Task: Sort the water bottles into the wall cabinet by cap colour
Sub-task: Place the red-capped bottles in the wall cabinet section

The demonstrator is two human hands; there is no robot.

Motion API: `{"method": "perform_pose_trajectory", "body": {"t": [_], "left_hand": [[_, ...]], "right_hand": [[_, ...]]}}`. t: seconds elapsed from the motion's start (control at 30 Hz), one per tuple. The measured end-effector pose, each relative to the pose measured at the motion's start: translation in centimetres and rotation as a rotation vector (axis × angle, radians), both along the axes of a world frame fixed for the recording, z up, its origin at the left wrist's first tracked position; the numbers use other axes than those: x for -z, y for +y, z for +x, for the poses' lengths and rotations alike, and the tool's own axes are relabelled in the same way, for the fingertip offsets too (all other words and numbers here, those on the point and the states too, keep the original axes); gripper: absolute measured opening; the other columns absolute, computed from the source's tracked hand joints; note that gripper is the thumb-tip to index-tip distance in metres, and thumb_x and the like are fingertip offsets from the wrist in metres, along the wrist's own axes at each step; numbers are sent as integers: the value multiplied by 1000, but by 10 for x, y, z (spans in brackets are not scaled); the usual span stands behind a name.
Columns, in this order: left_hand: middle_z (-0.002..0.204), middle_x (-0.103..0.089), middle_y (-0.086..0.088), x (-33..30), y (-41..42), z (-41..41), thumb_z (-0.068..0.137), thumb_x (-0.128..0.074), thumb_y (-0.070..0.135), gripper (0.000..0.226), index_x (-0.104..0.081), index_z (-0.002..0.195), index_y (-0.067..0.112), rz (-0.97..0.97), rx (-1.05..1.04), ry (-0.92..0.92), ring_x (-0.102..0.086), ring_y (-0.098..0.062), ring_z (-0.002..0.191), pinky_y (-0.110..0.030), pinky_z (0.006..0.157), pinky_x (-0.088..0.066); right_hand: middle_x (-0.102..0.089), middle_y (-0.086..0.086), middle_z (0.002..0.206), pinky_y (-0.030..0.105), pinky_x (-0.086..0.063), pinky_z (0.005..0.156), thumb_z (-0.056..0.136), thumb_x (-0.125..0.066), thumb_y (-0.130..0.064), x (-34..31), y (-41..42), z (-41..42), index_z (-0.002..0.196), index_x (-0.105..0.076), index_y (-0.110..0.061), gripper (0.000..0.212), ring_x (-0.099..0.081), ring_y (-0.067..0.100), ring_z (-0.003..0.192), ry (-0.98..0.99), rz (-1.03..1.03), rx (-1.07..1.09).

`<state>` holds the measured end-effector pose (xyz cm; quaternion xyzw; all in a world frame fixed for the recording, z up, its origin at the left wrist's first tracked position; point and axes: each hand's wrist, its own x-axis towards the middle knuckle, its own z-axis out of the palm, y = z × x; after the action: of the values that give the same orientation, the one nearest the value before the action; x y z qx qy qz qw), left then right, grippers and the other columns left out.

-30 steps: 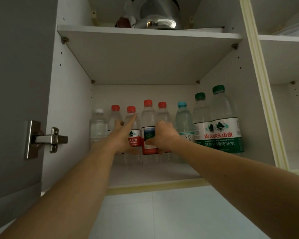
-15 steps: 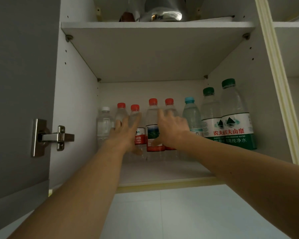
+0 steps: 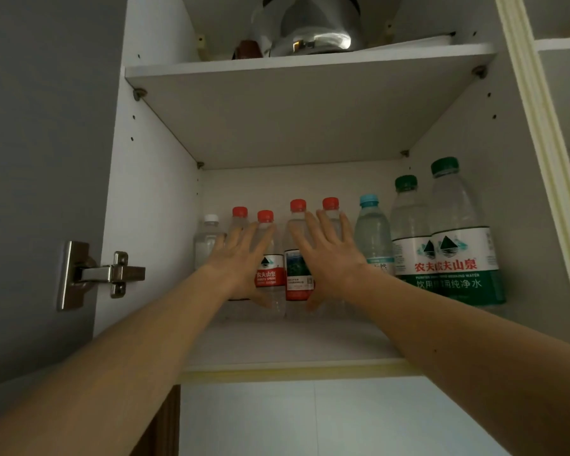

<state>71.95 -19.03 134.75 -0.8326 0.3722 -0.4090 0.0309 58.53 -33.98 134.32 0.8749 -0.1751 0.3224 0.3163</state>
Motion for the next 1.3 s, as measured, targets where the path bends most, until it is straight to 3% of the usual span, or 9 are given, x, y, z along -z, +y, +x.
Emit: {"method": "perform_pose_trajectory", "body": {"t": [0.3,0.43,0.73,1.03,1.3], "left_hand": [[168,5,-8,-5,-9,10,54,-66,90,147,20,155,27,33,-31,-87,5,-37,153,-60,120,-2],[168,11,-9,3,-10,18,60,-61,91,145,24,155,23,29,-82,-103,13,-36,153,-61,119,6],[168,11,-9,6,-19,11,63,-63,88,144,23,156,20,24,-102,-100,13,-37,153,-60,120,5],[166,-4,-11,2,-18,11,62,-64,88,140,11,159,20,-9,-69,-143,0,-39,152,-59,121,-5],[154,-30,-8,0,-16,18,65,-56,90,121,-12,156,24,-81,23,-206,-21,-37,144,-54,117,-17]], "right_hand": [[21,23,164,65,10,117,61,-83,-70,2,-7,10,157,22,-14,152,17,41,152,-11,16,9],[18,23,164,66,9,118,60,-81,-72,2,-8,13,157,20,-14,152,16,43,152,-15,-16,30],[13,25,165,65,13,116,68,-70,-80,6,-13,18,158,15,-7,143,15,42,152,33,-138,182],[11,26,165,66,14,116,71,-58,-87,5,-14,23,158,13,-5,139,14,43,152,35,-209,206],[0,21,167,64,7,121,86,-66,-60,-1,-4,-4,159,-8,-10,106,8,42,154,-99,-160,30]]}}
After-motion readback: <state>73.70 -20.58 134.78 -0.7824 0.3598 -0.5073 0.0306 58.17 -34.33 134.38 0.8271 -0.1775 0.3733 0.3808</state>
